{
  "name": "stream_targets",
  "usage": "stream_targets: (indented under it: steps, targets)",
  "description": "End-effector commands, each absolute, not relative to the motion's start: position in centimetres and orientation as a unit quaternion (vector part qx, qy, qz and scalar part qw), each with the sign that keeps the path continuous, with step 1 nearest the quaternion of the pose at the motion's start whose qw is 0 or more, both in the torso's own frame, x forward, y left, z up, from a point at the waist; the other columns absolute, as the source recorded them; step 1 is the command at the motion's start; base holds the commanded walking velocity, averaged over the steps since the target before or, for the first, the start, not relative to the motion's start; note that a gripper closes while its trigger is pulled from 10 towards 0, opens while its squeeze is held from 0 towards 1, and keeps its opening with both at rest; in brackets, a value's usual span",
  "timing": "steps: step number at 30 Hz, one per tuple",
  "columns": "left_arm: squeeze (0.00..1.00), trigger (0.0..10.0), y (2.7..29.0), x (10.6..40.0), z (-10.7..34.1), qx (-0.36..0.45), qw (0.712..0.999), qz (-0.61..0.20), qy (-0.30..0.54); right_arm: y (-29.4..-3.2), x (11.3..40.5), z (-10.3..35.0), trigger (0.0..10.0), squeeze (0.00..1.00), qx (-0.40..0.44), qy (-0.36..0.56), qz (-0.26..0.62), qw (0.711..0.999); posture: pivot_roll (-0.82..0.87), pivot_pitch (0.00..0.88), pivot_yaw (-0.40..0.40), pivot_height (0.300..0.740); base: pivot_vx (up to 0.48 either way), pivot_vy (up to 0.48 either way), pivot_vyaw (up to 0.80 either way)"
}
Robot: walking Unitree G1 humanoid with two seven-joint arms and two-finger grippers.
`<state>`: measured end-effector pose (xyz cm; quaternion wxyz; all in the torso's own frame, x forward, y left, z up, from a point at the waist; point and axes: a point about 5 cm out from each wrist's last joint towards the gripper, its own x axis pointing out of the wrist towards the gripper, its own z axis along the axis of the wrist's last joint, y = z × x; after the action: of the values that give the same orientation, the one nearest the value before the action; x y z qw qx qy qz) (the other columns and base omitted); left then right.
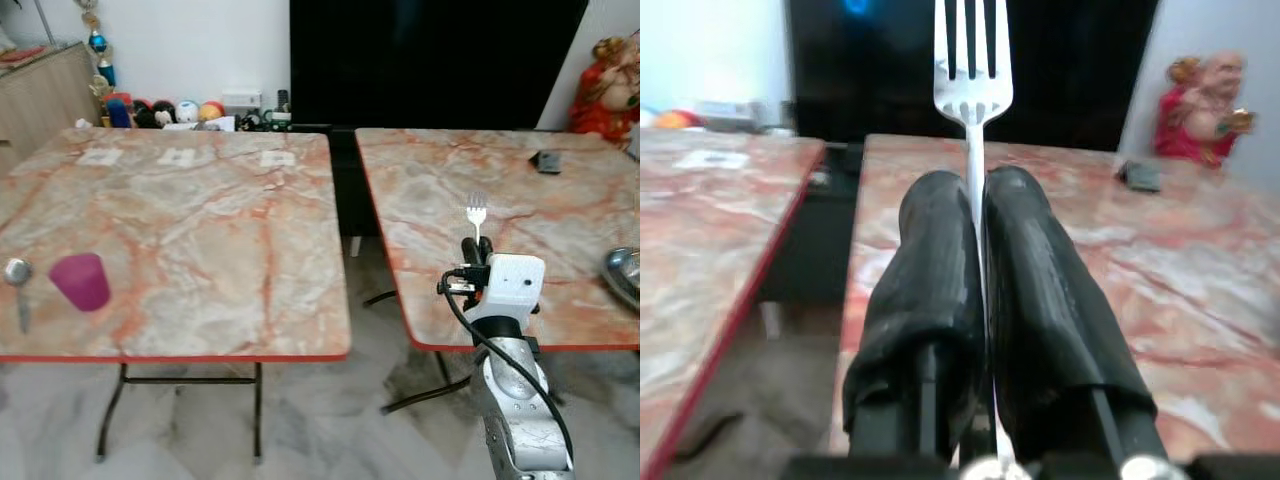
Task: Setting the table
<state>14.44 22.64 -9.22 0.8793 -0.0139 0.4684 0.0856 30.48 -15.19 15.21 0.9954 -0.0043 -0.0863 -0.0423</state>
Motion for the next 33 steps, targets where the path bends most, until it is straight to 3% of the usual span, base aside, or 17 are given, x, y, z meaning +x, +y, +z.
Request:
stream_targets:
  steps: [1,33]
  targets:
    - [0.0,10.0,22.52,14.54,-9.23,-0.009,0.878,0.08,0.472,-15.4,30.67,15.75,10.0,0.0,-0.011,-0.095,-0.044,0.994,0.01,0.0,-0.03,0.74,0.0,-0.461,0.0]
    - [0.0,10.0,23.11,14.76,-9.01,0.005,0.879,0.075,0.47,-15.9,30.88,15.6,10.0,0.0,-0.008,-0.1,-0.069,0.993,0.0,0.0,0.01,0.74,0.0,-0.461,0.0]
